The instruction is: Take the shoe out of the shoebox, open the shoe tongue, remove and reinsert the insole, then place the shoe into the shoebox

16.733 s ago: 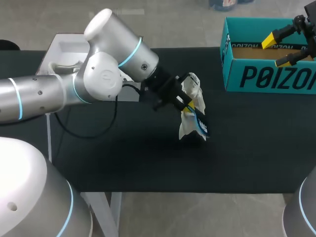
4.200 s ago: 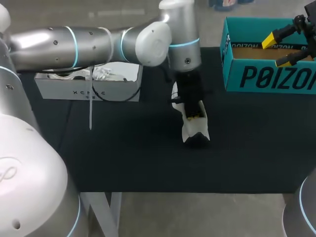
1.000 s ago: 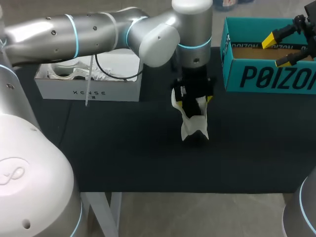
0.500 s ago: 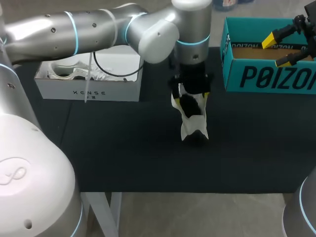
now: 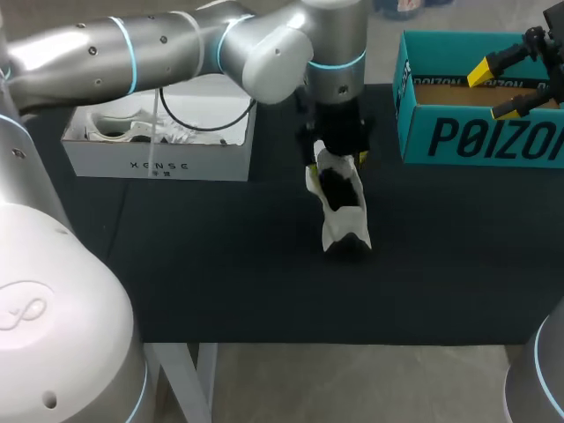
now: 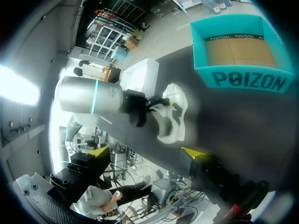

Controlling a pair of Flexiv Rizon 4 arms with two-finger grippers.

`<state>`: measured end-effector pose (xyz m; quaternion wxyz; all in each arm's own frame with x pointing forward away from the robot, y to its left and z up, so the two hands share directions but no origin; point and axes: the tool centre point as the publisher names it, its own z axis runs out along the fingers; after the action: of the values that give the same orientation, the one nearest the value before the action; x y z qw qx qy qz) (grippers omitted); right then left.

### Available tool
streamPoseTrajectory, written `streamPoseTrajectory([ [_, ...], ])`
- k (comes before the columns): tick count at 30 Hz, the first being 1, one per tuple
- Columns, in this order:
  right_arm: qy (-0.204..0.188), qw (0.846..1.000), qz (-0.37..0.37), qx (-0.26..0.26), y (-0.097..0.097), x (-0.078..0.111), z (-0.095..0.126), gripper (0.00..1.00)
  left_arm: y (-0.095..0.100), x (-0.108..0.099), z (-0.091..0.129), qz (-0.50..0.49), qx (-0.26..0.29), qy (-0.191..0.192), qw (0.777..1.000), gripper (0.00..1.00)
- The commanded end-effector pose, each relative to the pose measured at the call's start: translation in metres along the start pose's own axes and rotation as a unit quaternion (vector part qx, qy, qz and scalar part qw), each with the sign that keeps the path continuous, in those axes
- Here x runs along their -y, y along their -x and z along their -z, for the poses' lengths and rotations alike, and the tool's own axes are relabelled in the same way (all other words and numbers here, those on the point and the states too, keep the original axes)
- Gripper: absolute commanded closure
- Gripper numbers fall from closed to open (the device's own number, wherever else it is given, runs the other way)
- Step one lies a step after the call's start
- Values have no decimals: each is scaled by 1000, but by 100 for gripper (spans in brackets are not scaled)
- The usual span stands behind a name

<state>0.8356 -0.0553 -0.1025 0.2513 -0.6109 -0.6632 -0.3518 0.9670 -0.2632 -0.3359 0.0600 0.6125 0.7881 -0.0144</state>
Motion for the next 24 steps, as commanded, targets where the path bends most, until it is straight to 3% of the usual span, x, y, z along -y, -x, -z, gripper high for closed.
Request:
streamPoseTrajectory([
  [1,-2,1000,0,1,1,-2,0,0,-14,-12,24,14,6,10,1000,0],
  [5,-2,1000,0,1,1,-2,0,0,-26,-27,46,36,13,27,999,0],
  [9,-2,1000,0,1,1,-2,0,0,-23,-36,51,53,19,48,997,0],
  [10,-2,1000,0,1,1,-2,0,0,-19,-37,49,58,24,48,997,18],
  [11,-2,1000,0,1,1,-2,0,0,-16,-39,45,61,24,56,996,54],
  [12,-2,1000,0,1,1,-2,0,0,-14,-39,42,63,24,57,996,81],
  [13,-2,1000,0,1,1,-2,0,0,-9,-40,36,64,22,50,996,100],
  [24,-2,1000,0,1,1,-2,0,0,-5,-31,17,80,28,49,995,100],
])
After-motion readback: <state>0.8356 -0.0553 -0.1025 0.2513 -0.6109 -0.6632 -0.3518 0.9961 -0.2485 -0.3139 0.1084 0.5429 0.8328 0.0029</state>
